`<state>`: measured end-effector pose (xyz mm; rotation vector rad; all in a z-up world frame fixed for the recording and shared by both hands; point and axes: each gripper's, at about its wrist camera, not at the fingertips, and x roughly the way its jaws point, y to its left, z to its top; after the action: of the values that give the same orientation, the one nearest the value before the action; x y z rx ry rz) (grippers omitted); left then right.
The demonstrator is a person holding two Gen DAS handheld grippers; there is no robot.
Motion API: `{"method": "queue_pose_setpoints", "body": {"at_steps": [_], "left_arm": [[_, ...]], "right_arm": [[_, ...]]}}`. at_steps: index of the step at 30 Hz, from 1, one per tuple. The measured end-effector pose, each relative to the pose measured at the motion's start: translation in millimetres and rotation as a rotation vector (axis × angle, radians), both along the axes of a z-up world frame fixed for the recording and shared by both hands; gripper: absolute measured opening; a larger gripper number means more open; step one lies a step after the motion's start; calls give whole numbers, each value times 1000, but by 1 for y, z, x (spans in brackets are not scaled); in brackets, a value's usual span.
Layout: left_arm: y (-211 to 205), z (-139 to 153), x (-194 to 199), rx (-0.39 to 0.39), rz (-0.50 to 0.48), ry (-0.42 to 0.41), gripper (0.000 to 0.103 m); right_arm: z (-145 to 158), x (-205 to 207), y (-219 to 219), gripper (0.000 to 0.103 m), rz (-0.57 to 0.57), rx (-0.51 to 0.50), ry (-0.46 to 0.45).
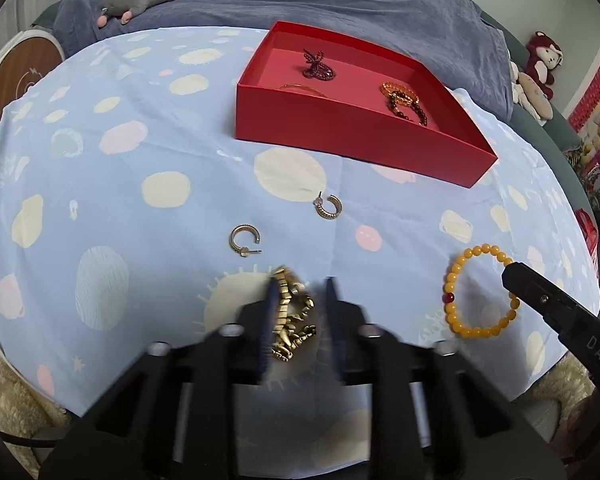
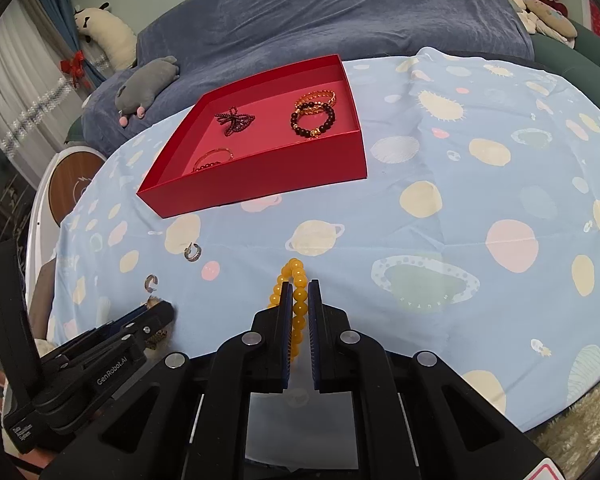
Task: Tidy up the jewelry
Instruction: 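Carry the watch and amber bracelet into the red box and open both grippers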
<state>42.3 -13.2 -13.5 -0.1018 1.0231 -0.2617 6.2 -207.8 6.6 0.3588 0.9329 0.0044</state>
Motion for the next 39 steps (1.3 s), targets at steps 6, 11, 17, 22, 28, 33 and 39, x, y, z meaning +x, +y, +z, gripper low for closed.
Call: {"method": "queue_pose_setpoints", "body": {"at_steps": [6,11,17,22,28,33,39], "left_arm": [[6,3,-1,-51,-12,10,10],[5,22,-3,-93,-27,-15,10],[4,58,8,-161,-37,-54,10],[-6,89,38,-192,-53,-121,10],[-20,106,93,-199,-61,-177,10],[-26,94,141,-190,-54,-160,10],[-32,72,186,-172,-60,-119,10]], "right_arm": [[1,-1,0,7,3,2,-6],[12,-2,-3,7,1,14,-36],[41,8,-12,7,-1,21,-104],[69,39,-21,7,9,12,-174],[86,95,-20,7,41,6,-230],[76,142,-10,7,74,35,-223],[42,183,1,7,102,61,-149]]}}
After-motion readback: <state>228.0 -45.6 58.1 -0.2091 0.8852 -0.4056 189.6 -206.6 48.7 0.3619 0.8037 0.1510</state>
